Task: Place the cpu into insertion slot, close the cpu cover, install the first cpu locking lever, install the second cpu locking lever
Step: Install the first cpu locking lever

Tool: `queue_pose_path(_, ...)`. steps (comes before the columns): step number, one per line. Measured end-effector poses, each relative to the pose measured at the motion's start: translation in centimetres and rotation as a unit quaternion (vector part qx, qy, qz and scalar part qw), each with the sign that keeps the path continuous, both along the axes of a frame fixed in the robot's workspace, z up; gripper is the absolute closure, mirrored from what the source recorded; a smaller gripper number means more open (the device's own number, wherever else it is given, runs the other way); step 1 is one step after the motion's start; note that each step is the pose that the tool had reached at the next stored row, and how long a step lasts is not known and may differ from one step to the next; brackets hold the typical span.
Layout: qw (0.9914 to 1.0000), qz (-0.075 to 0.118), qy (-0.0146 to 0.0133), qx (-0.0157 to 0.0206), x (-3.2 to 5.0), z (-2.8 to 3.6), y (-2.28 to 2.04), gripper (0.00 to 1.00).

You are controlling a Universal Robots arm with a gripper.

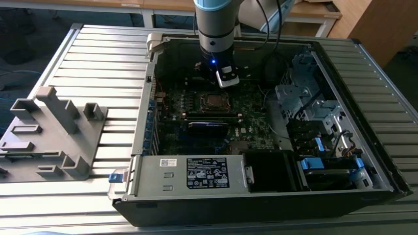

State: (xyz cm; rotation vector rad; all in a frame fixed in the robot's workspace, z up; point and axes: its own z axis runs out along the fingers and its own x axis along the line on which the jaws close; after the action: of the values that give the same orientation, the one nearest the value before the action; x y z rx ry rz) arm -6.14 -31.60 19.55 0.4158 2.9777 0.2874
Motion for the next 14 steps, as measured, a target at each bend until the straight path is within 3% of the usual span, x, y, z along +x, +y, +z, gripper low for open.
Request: queue_pose_path(14,1.00000,0.000,-0.0004,-0.0013,0.03,0.25,0.01,0.89)
